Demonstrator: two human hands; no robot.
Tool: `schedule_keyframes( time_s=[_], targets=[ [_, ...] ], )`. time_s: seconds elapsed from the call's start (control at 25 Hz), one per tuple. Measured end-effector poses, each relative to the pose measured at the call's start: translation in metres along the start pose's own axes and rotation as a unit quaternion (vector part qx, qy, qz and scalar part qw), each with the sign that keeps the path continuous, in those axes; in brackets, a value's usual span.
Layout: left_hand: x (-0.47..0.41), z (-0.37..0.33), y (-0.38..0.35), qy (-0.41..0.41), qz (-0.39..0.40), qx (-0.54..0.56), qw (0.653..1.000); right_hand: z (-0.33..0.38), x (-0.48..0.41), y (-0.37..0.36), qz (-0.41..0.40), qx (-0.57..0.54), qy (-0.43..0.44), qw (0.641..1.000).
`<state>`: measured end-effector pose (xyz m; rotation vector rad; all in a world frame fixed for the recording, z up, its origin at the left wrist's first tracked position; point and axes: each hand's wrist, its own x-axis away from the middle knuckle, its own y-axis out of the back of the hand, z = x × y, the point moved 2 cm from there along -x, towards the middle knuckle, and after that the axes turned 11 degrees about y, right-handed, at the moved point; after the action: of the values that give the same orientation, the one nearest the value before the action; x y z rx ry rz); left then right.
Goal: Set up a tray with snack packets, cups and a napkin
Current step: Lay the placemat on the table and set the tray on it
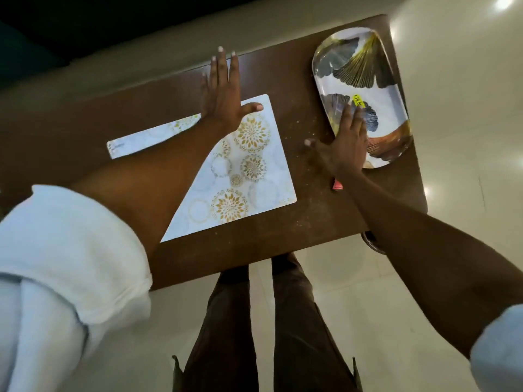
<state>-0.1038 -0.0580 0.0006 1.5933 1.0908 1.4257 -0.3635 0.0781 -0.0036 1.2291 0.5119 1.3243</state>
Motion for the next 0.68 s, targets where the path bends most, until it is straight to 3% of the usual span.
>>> schedule_keyframes(
  time_s=[0.2,0.32,0.52,0.68],
  targets=[
    [-0.053,-0.100,0.008,-0.037,0.039,0.031,0.998,-0.089,0.003,0.032,-0.080,-0.026,-0.121,0.989],
    [-0.072,-0.149,-0.003,-0.048,0.082,0.047,0.994,-0.116,0.021,0.029,-0.142,-0.109,-0.217,0.960],
    [-0.105,-0.218,-0.012,-0.069,0.140,0.048,0.986,-0.123,0.042,0.001,-0.231,-0.274,-0.395,0.846],
    [-0.138,-0.251,-0.016,-0.087,0.150,0.063,0.983,-0.121,0.031,-0.017,-0.272,-0.415,-0.425,0.757]
  ],
)
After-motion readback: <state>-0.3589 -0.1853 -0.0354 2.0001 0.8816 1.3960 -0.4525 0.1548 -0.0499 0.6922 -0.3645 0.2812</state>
